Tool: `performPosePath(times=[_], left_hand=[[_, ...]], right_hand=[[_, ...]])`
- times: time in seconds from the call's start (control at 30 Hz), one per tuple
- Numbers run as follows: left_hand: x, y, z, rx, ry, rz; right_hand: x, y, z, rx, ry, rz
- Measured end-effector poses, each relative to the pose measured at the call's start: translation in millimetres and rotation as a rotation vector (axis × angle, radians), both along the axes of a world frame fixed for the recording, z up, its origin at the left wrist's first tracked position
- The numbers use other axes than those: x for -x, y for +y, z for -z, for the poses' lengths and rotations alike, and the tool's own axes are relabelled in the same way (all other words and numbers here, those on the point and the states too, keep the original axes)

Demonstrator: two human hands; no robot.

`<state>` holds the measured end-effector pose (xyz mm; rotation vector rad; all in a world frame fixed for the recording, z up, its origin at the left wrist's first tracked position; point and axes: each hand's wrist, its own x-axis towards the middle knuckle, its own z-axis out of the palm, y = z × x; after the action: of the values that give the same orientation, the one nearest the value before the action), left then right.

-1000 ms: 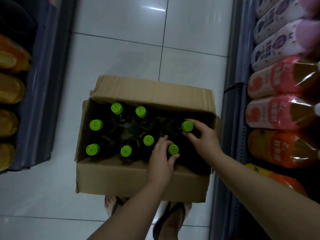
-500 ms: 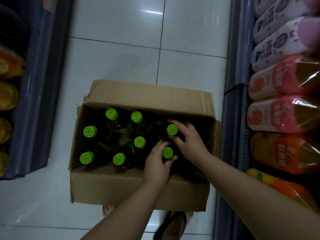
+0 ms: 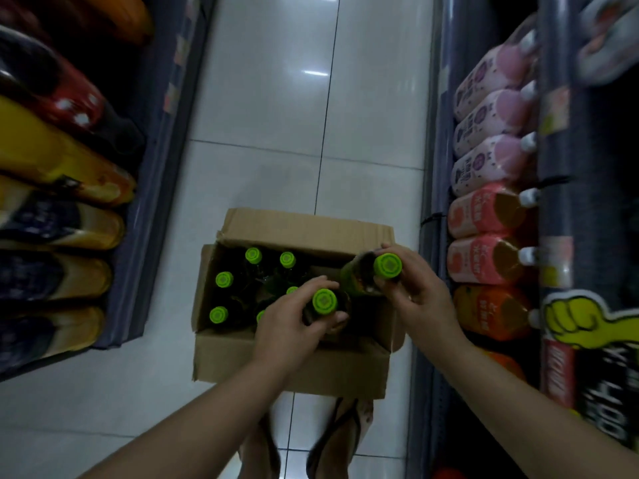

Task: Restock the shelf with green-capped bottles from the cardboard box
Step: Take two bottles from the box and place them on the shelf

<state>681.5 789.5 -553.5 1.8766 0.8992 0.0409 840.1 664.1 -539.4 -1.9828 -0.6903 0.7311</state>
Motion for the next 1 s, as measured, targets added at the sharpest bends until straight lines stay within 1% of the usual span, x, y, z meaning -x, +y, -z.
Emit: performPosePath(times=[0.1,0.2,0.3,0.37,0.43,0.5,0.6,0.67,0.77,0.83,1.0], left_hand=[[-7.0,5.8,-64.9,0.050,-0.106,-0.043],[-13.4,16.7,-137.2,0.142,-0.214,-0.013],[-15.3,25.8,-216.1,0.151,-0.319,0.083],[-15.1,30.7,-270.5,0.154,-0.396,0.150],[-14.0,34.9,-323.6,0.174,-0.465,0.215],[-13.3,36.8,-379.1,0.182,-0.520,0.298],[-11.7,32.6,-455.6,0.184,-0.603,0.391],[-11.1,26.1,-501.5,0.188,-0.657,0.435],[-14.1,10.3,-556.2,0.141,-0.698,0.548],[-16.3,-4.1,-584.9,0.167,-0.709,0.635],[-25.9,-50.2,-633.6,0.179,-0.741,0.890]], right_hand=[[0.3,-1.8,-70.9,-0.081,-0.039,0.089],[6.9,-7.3,-149.2,-0.163,-0.107,0.157],[17.7,-19.5,-226.4,-0.227,-0.170,0.220],[27.2,-28.8,-277.4,-0.290,-0.125,0.312],[39.1,-37.8,-328.3,-0.405,-0.089,0.437],[52.6,-47.4,-379.2,-0.493,-0.153,0.534],[74.3,-63.9,-450.3,-0.564,-0.271,0.627],[91.0,-76.2,-491.3,-0.621,-0.305,0.708],[115.7,-95.4,-543.0,-0.654,-0.392,0.816],[132.6,-108.2,-572.3,-0.644,-0.466,0.860],[174.7,-148.0,-617.0,-0.545,-0.607,0.995]])
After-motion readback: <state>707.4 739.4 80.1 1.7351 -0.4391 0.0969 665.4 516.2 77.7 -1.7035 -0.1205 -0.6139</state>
